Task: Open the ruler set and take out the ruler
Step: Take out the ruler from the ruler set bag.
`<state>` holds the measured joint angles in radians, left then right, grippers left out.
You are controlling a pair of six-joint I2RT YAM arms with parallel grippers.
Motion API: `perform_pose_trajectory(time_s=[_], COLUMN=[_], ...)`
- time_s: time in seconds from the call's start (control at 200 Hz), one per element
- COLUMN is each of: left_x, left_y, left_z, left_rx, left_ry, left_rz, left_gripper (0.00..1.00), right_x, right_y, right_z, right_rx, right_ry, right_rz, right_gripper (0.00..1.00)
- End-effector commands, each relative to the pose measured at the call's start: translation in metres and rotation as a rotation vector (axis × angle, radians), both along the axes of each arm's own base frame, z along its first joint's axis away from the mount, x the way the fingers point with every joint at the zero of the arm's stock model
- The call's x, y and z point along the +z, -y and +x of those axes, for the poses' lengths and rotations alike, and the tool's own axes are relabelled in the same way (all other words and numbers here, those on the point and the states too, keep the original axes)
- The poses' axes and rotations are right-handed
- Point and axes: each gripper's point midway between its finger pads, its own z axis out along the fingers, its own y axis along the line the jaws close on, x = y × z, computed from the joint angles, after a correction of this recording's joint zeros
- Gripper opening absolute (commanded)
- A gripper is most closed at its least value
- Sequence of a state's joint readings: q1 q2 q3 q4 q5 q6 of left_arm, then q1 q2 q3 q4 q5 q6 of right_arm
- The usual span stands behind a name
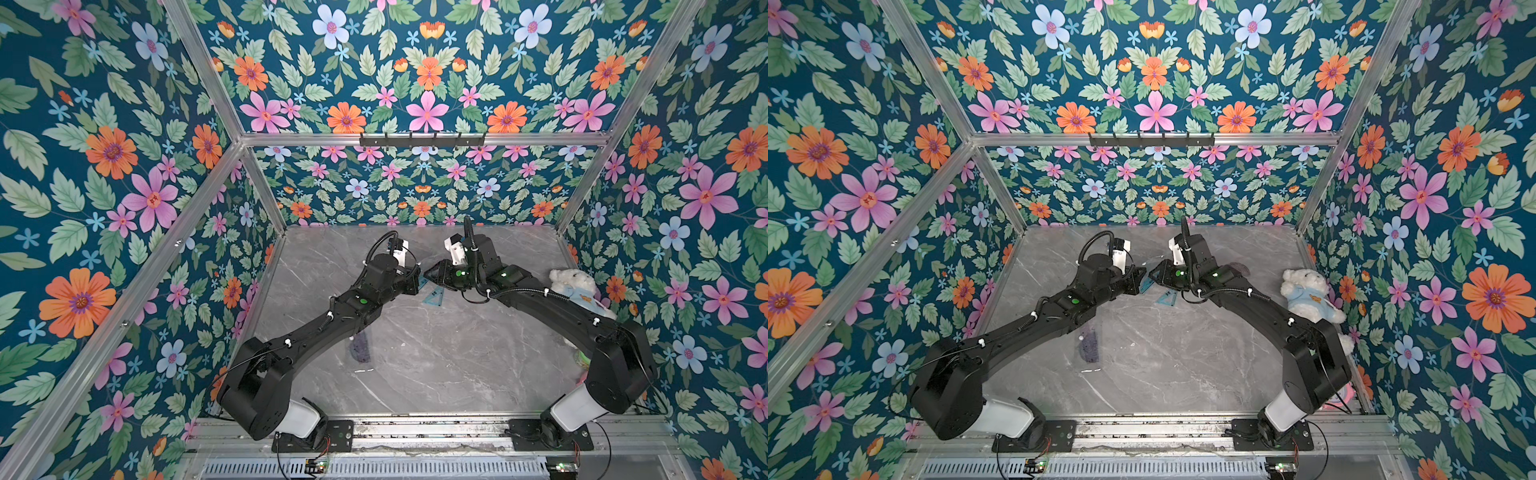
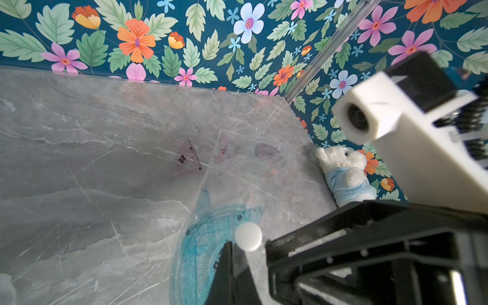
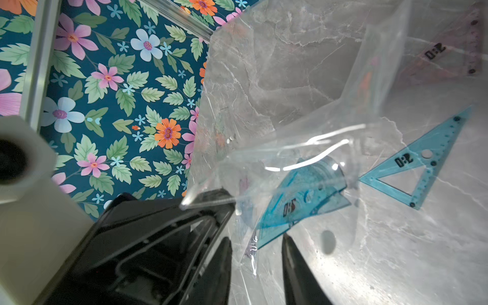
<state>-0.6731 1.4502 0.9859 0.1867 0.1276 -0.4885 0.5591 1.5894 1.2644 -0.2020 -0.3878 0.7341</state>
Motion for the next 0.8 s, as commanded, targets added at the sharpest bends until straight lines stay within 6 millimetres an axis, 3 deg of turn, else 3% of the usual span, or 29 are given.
perform_pose_trajectory(time_s=[0.0,0.335,0.43,0.45,0.54,0.8], left_x=[0.013,0.015,0.016,0.016,0.016,0.013], left_y=[0.000,0.007,0.009,0.010,0.011,0.009], left_z=[0.003,0.002,0.001,0.001,0.000,-0.003], left_rx=[0.011,-0.006,-0.011,-0.013,-0.017,-0.008], left_ry=[0.040,0.040,0.039,0.039,0.039,0.038], left_rz=[-0.020,-0.030,-0.035,-0.035,-0.037,-0.033], left_gripper=[0.00,0.00,0.00,0.00,0.00,0.00], right_x=[-0.006,-0.021,-0.015,-0.030,-0.030,-0.029], right_y=[0.002,0.000,-0.002,-0.003,-0.005,-0.006], right_z=[0.004,0.014,0.017,0.020,0.023,0.025], right_rx=[-0.022,-0.039,-0.038,-0.038,-0.041,-0.042], right_ry=[-0.001,-0.008,0.004,-0.021,-0.017,-0.016], right_rz=[-0.020,-0.045,-0.035,-0.051,-0.046,-0.042], right_gripper=[0.34,0.35,0.35,0.35,0.35,0.20])
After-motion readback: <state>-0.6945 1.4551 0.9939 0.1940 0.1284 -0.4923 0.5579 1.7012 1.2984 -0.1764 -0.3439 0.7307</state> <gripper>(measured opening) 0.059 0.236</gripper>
